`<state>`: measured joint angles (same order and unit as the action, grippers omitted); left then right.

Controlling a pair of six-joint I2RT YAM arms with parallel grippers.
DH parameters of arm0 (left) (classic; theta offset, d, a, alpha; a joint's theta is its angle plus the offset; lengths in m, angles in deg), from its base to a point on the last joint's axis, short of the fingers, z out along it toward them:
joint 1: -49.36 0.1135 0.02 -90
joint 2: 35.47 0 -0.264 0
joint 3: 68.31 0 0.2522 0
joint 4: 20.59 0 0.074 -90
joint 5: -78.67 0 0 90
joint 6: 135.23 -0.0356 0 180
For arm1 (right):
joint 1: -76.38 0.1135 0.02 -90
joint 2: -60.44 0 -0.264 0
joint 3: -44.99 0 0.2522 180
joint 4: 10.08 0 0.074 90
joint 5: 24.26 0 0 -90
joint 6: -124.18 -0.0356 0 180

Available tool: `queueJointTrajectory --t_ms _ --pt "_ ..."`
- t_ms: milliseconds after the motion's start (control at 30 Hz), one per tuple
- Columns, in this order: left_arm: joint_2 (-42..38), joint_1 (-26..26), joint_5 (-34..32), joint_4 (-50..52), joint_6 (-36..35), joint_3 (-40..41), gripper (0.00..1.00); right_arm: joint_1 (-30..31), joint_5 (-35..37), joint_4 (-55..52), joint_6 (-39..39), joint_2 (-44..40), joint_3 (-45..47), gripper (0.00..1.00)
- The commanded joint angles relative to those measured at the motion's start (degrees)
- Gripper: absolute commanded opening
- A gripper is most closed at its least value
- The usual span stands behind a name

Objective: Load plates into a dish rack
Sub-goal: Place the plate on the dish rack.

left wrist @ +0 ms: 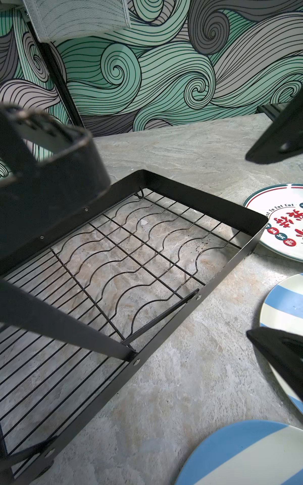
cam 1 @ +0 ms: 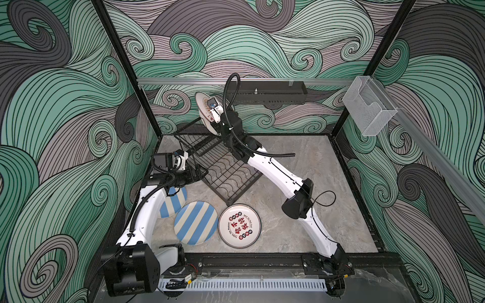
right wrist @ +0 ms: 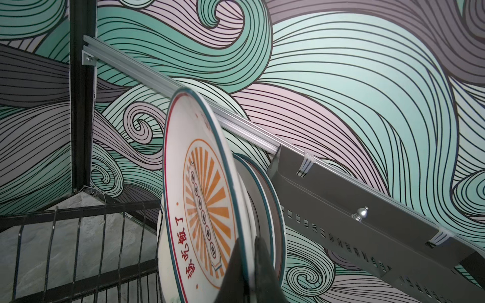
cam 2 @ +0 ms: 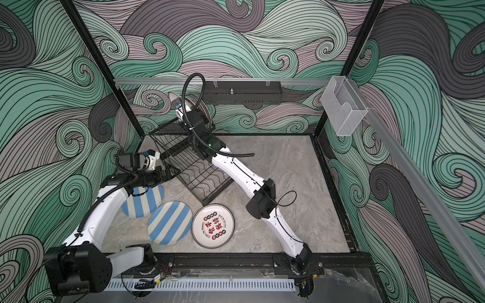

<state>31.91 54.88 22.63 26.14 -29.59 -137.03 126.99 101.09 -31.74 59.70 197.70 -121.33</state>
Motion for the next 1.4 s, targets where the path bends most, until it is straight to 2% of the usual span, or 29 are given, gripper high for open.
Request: queueJointTrajectory --t_ms 0,233,533,1367 --pt "0.26 0.46 1.02 -0.28 -0.15 -0.24 0.99 0.6 -0.25 2.85 -0.71 -3.23 -0.62 0.0" --pt "0.3 0.46 1.11 -0.2 -0.09 -0.24 0.99 0.72 -0.51 2.43 -3.19 -3.24 2.25 0.0" --pt "0.29 0.46 1.11 -0.19 -0.25 -0.24 0.99 0.47 1.05 3.7 -1.35 -0.42 -0.13 0.0" --pt "0.39 0.46 1.0 -0.06 -0.34 -0.32 0.98 -0.86 -0.13 2.42 -4.22 3.04 -0.45 0.0"
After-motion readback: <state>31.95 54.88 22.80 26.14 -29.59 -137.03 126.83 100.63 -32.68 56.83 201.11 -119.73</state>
